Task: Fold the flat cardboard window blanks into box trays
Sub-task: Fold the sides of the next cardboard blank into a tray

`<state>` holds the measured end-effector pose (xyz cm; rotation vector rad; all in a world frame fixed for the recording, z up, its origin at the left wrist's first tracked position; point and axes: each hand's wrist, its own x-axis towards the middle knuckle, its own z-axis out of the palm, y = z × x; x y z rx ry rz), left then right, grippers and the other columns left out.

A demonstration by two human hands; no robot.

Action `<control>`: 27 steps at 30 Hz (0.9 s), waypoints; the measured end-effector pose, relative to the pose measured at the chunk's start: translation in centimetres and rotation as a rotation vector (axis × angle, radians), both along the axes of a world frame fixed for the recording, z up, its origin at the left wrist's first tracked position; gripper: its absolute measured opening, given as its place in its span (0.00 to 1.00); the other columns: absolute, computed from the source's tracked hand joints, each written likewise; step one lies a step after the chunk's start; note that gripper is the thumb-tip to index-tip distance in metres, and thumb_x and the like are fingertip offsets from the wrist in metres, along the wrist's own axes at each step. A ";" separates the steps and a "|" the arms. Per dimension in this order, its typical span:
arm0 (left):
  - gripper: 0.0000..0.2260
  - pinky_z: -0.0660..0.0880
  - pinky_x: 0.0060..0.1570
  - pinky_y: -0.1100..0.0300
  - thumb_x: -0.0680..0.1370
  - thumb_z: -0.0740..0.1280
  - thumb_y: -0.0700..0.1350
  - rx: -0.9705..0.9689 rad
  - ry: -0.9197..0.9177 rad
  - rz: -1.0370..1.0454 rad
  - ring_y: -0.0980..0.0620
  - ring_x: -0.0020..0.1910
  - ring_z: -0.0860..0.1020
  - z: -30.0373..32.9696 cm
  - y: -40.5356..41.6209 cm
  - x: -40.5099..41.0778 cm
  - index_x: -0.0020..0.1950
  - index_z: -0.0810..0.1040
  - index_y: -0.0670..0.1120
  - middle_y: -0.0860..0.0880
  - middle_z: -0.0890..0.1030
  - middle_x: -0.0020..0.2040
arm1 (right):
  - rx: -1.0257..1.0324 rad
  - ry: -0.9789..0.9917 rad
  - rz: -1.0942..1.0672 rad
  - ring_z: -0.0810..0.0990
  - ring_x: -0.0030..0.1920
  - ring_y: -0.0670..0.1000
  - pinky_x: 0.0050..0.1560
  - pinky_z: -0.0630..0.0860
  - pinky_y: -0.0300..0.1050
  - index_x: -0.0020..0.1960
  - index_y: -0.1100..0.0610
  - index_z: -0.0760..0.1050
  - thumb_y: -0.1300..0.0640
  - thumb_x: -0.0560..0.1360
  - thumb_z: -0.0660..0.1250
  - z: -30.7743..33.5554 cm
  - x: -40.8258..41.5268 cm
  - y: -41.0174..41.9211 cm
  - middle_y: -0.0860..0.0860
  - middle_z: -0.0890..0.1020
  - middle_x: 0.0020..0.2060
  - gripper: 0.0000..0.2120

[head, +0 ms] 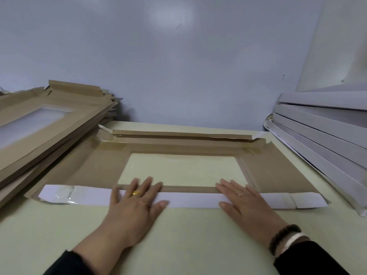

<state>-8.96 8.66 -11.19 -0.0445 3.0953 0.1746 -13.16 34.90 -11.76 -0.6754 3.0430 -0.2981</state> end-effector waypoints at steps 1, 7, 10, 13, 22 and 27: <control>0.25 0.38 0.70 0.47 0.77 0.41 0.65 -0.003 -0.015 0.036 0.56 0.75 0.40 0.0 -1.0 0.0 0.74 0.42 0.64 0.60 0.41 0.76 | 0.009 -0.001 -0.040 0.43 0.73 0.39 0.71 0.40 0.39 0.74 0.41 0.47 0.43 0.80 0.46 0.1 -0.2 1.1 0.38 0.46 0.74 0.23; 0.24 0.44 0.71 0.48 0.78 0.42 0.64 0.010 -0.021 0.221 0.53 0.75 0.43 0.3 -6.3 0.5 0.73 0.43 0.64 0.58 0.43 0.76 | 0.042 -0.020 -0.222 0.47 0.74 0.42 0.72 0.45 0.39 0.73 0.41 0.49 0.42 0.79 0.47 0.5 -0.3 6.9 0.40 0.49 0.74 0.23; 0.24 0.47 0.71 0.52 0.78 0.44 0.63 0.075 0.005 0.261 0.52 0.76 0.44 0.3 -7.6 0.6 0.74 0.46 0.63 0.56 0.47 0.77 | -0.051 -0.027 -0.290 0.56 0.73 0.45 0.71 0.50 0.40 0.73 0.46 0.57 0.44 0.78 0.54 1.0 0.3 8.5 0.44 0.58 0.73 0.24; 0.24 0.50 0.71 0.53 0.78 0.47 0.62 0.095 0.053 0.249 0.51 0.76 0.47 0.3 -7.9 0.6 0.74 0.50 0.61 0.53 0.51 0.77 | -0.252 0.070 -0.321 0.73 0.59 0.53 0.59 0.65 0.45 0.59 0.53 0.75 0.52 0.73 0.68 1.8 1.0 8.9 0.51 0.78 0.57 0.15; 0.18 0.68 0.55 0.39 0.73 0.67 0.49 0.129 0.570 0.132 0.33 0.62 0.71 0.4 -6.5 0.6 0.60 0.77 0.41 0.36 0.75 0.61 | -0.383 0.083 -0.380 0.72 0.33 0.51 0.33 0.63 0.41 0.30 0.54 0.67 0.56 0.71 0.70 2.5 2.1 7.6 0.52 0.72 0.27 0.15; 0.21 0.77 0.41 0.51 0.72 0.63 0.55 0.129 0.512 -0.165 0.41 0.43 0.80 1.2 -2.4 1.7 0.57 0.79 0.43 0.41 0.78 0.53 | -0.520 0.026 -0.367 0.72 0.31 0.49 0.33 0.66 0.39 0.29 0.54 0.71 0.58 0.72 0.69 2.4 2.5 4.9 0.49 0.73 0.25 0.14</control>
